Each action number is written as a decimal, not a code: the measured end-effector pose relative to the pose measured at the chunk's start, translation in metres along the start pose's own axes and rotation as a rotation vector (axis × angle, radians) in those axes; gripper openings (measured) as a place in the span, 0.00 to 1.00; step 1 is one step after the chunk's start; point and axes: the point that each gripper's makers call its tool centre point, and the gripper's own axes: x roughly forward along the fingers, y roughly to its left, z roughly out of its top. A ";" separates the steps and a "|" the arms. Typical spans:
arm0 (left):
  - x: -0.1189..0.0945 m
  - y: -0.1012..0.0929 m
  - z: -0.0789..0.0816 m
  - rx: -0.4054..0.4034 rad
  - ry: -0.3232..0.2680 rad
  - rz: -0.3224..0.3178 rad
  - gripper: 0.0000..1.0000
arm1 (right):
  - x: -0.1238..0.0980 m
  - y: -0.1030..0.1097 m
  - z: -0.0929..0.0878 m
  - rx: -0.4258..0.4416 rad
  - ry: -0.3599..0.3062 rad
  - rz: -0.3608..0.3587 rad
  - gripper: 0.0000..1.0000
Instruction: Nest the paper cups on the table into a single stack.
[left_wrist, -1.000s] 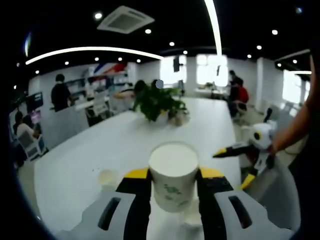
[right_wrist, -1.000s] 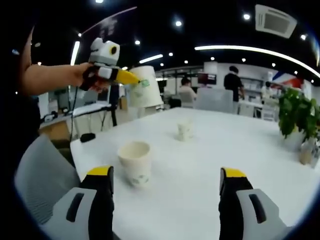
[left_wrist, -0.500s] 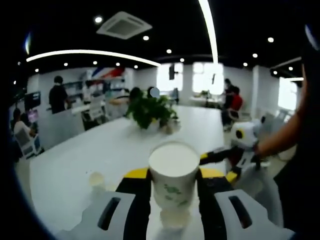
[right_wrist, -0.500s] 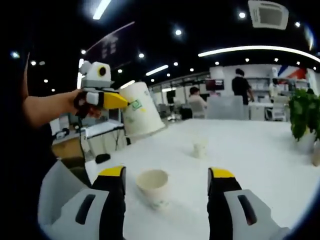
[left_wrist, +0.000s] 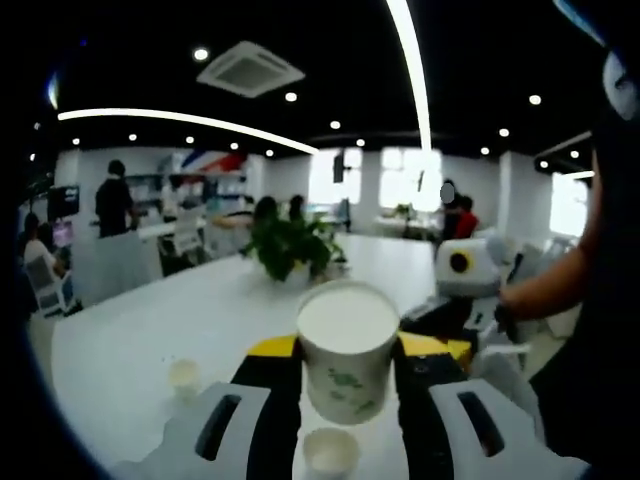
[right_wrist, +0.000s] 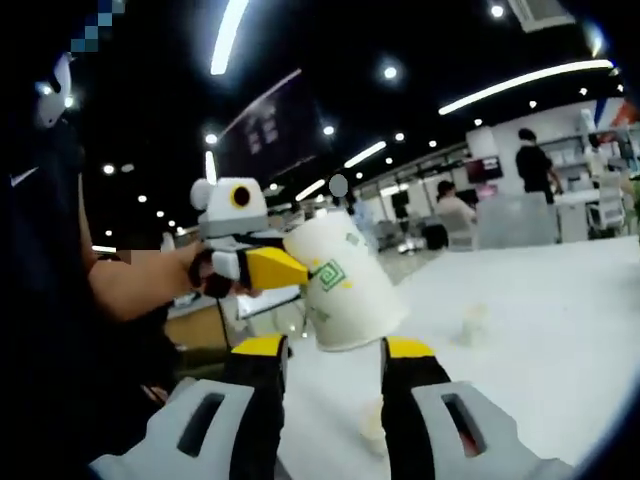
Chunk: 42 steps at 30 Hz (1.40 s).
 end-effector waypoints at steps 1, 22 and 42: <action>-0.002 -0.001 -0.002 -0.015 -0.003 -0.010 0.34 | 0.000 0.000 0.000 0.006 0.001 0.002 0.31; -0.035 -0.031 -0.037 -0.044 0.068 -0.185 0.32 | -0.011 0.043 0.032 0.083 0.006 0.267 0.08; -0.056 0.041 -0.064 -0.123 0.062 0.303 0.98 | -0.006 0.031 0.068 -0.166 0.210 0.219 0.00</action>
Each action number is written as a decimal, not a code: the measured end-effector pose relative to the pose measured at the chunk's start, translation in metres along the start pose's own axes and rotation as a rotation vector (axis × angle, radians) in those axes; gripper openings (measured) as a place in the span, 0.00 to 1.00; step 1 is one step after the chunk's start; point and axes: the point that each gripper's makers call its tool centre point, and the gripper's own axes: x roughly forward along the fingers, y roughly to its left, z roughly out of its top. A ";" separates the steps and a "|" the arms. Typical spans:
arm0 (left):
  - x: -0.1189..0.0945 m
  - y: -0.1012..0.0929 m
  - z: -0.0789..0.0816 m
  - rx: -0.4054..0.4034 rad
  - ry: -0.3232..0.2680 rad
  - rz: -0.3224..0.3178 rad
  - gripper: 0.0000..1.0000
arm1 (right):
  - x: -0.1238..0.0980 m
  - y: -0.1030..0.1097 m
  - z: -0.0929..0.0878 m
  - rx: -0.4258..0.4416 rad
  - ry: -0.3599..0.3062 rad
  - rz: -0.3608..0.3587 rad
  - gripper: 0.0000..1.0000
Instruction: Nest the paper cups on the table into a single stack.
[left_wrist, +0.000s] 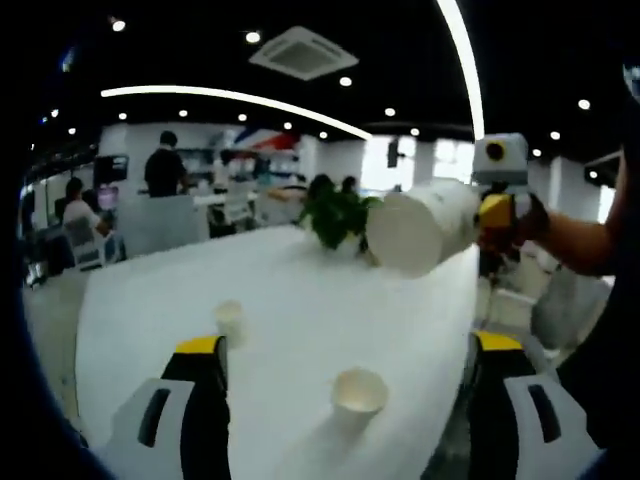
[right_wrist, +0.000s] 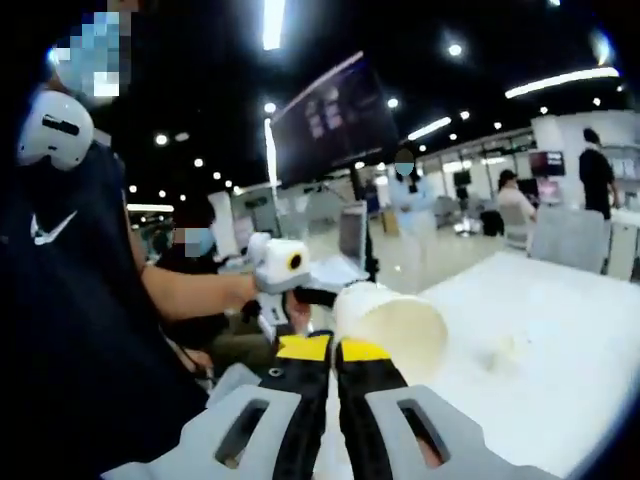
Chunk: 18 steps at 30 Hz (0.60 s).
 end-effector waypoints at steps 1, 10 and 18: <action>-0.001 0.007 -0.006 -0.024 -0.006 0.050 0.98 | 0.000 -0.004 0.002 -0.033 0.034 -0.011 0.00; -0.011 0.012 -0.091 0.047 0.060 0.266 0.98 | 0.003 -0.021 0.014 -0.175 0.214 -0.044 0.00; -0.013 -0.010 -0.113 0.042 0.093 0.205 0.98 | 0.008 -0.021 0.008 -0.292 0.482 0.013 0.00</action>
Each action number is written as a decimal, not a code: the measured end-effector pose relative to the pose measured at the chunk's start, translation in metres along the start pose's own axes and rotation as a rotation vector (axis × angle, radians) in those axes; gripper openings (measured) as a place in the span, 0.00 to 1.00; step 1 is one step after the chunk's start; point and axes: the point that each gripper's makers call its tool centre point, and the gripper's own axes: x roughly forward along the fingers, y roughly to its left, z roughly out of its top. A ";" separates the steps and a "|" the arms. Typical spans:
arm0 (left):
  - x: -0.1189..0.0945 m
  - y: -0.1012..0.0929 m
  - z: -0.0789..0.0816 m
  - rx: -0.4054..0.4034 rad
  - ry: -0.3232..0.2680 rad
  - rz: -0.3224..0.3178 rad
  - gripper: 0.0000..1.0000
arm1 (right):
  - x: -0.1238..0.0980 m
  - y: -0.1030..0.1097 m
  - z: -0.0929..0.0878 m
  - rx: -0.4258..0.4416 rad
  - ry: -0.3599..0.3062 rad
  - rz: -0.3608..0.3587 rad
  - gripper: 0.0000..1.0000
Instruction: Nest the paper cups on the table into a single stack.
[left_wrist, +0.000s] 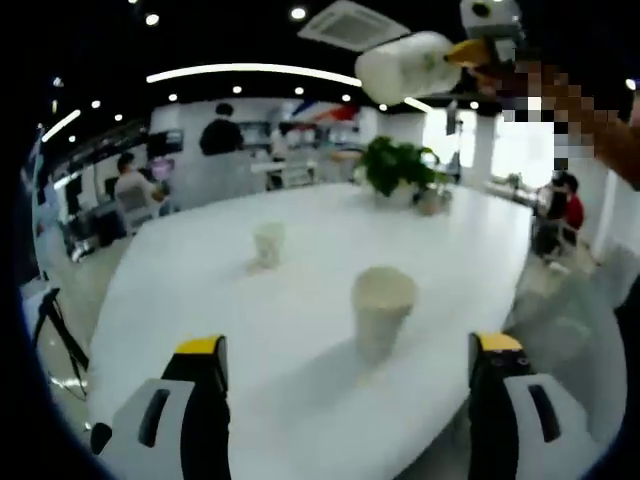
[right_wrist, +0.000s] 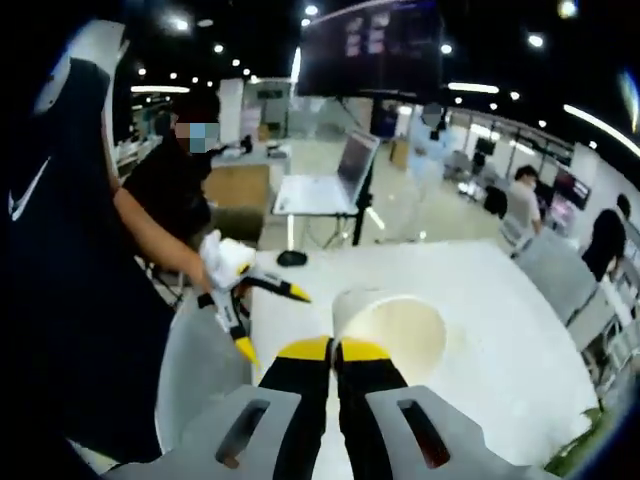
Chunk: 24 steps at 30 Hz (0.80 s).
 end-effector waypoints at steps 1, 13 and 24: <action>0.001 -0.002 0.000 -0.007 -0.004 -0.005 0.98 | 0.001 0.000 -0.003 -0.025 0.060 0.015 0.00; -0.004 -0.017 -0.019 0.040 0.044 -0.038 0.98 | 0.002 -0.002 -0.013 -0.194 0.519 0.140 0.00; -0.005 -0.024 -0.017 -0.002 0.024 -0.081 0.98 | 0.029 -0.002 -0.026 -0.173 0.607 0.169 0.00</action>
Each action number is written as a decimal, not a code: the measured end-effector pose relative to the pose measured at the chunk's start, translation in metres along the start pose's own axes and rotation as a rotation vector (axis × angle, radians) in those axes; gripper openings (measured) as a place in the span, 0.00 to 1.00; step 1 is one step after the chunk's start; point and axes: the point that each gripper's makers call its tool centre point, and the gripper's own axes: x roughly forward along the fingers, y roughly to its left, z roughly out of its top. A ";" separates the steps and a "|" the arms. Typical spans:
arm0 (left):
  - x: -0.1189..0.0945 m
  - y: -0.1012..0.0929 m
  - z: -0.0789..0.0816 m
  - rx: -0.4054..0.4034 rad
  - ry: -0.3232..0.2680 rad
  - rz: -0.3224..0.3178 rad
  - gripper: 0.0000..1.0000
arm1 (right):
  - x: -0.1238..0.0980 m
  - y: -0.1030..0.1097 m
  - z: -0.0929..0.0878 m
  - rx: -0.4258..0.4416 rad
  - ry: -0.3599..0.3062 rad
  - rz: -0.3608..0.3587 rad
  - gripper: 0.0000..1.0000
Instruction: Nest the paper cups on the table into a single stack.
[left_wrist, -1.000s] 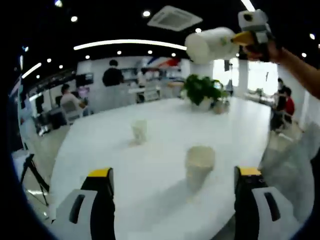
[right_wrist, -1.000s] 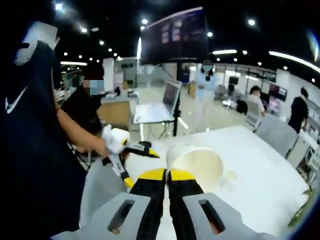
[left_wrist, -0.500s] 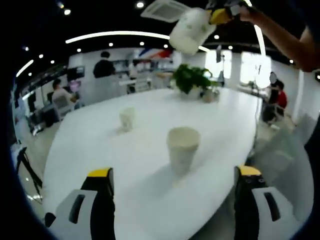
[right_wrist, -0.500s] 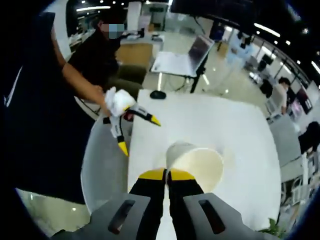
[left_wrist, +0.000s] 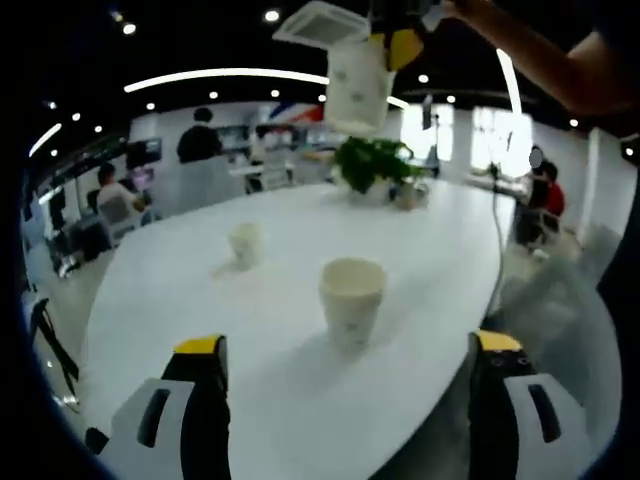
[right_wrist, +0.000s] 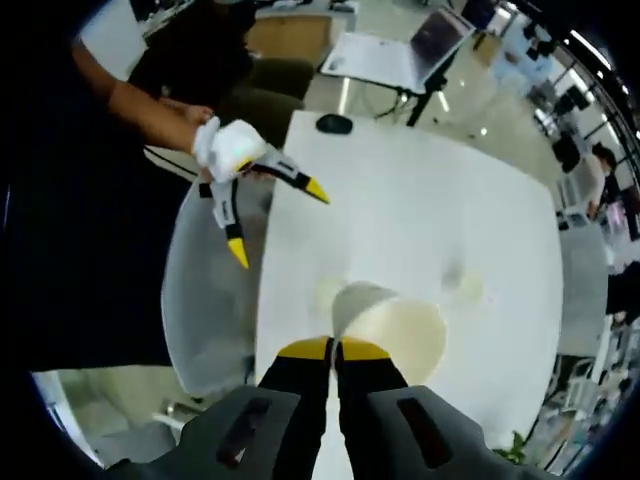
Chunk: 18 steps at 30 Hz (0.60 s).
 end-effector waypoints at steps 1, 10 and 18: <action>0.000 -0.001 0.000 -0.004 0.001 -0.004 0.98 | 0.003 0.001 -0.001 0.018 0.001 0.014 0.00; 0.000 -0.003 -0.001 -0.030 0.002 -0.008 0.98 | 0.037 0.000 -0.008 0.123 0.011 0.059 0.00; 0.000 -0.006 0.000 -0.018 -0.004 0.009 0.97 | 0.068 0.005 -0.011 0.166 0.043 0.087 0.00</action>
